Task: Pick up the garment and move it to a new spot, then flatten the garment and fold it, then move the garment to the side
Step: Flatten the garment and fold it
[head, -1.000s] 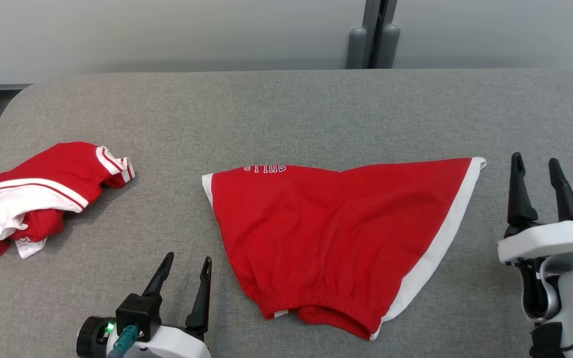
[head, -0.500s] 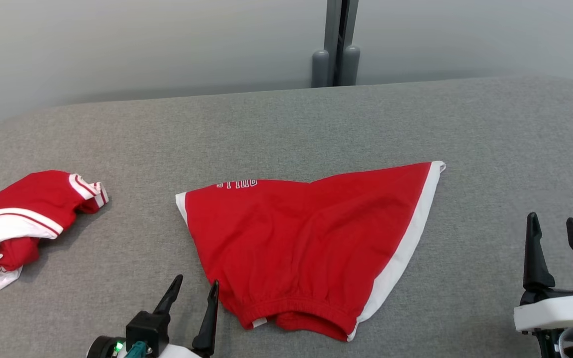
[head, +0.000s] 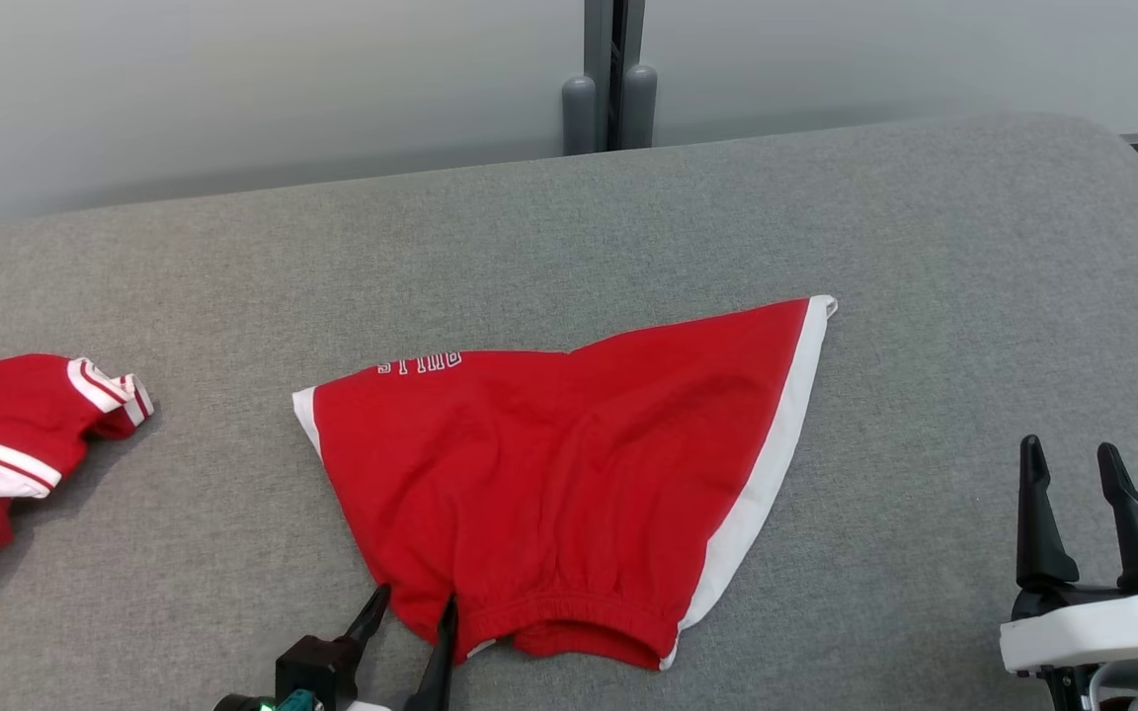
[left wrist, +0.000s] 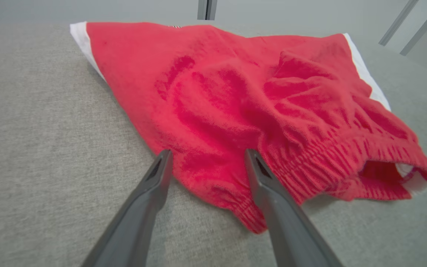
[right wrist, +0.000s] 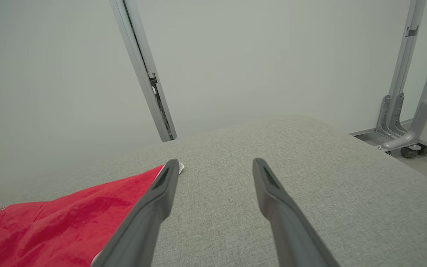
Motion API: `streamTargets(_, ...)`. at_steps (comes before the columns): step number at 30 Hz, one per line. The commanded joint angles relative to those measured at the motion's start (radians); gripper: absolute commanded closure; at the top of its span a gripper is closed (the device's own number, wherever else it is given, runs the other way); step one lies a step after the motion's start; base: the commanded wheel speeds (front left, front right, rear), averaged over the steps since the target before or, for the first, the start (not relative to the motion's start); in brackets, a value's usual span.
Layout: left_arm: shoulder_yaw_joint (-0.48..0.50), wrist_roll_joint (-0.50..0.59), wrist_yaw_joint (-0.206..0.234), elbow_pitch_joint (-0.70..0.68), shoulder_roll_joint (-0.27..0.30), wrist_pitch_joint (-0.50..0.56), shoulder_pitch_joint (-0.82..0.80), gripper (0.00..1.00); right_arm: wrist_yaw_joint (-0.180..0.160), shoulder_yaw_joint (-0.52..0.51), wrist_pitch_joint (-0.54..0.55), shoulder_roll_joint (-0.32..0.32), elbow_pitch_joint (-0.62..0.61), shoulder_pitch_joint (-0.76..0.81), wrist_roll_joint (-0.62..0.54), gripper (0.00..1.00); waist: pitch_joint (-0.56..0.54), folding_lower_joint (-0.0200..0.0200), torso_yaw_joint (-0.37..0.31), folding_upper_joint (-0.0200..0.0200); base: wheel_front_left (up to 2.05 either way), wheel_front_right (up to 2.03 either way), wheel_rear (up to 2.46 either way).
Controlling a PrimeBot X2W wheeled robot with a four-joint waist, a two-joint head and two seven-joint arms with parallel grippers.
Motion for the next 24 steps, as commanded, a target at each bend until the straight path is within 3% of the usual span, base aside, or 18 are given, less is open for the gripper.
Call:
streamTargets(1, -0.003, -0.012, -0.004, 0.012, 0.005, -0.001, -0.026, 0.00, 0.000, 0.002, 0.000, -0.005, -0.003, -0.016, -0.004, 0.00, 0.011, 0.0000, -0.006, -0.0001, 0.00, 0.00, 0.00)
streamTargets(2, -0.008, -0.018, -0.007, 0.026, 0.004, 0.000, -0.034, 0.03, 0.000, 0.005, 0.000, -0.005, -0.002, -0.019, -0.007, 0.00, 0.016, 0.0000, -0.009, -0.0001, 0.00, 0.00, 0.00)
streamTargets(4, -0.014, -0.027, -0.005, 0.045, 0.004, -0.001, -0.053, 1.00, 0.000, 0.010, 0.000, -0.005, -0.001, -0.024, -0.006, 0.00, 0.027, 0.0000, -0.014, -0.0001, 0.00, 0.00, 0.00)
streamTargets(14, 0.054, 0.029, -0.003, 0.017, 0.010, -0.001, -0.151, 1.00, 0.000, 0.007, 0.000, -0.005, 0.005, -0.044, 0.012, 0.00, 0.057, 0.0000, -0.020, -0.0001, 0.00, 0.00, 0.00)
streamTargets(19, 0.100, 0.098, -0.032, 0.009, 0.075, -0.001, -0.283, 1.00, 0.000, 0.020, 0.000, -0.005, 0.003, -0.062, 0.026, 0.00, 0.080, 0.0000, -0.024, -0.0001, 0.00, 0.00, 0.00)
streamTargets(24, 0.094, 0.171, -0.064, 0.071, 0.180, 0.000, -0.470, 1.00, 0.000, 0.045, 0.000, -0.005, 0.003, -0.083, 0.038, 0.00, 0.116, 0.0000, -0.049, -0.0001, 0.00, 0.00, 0.00)
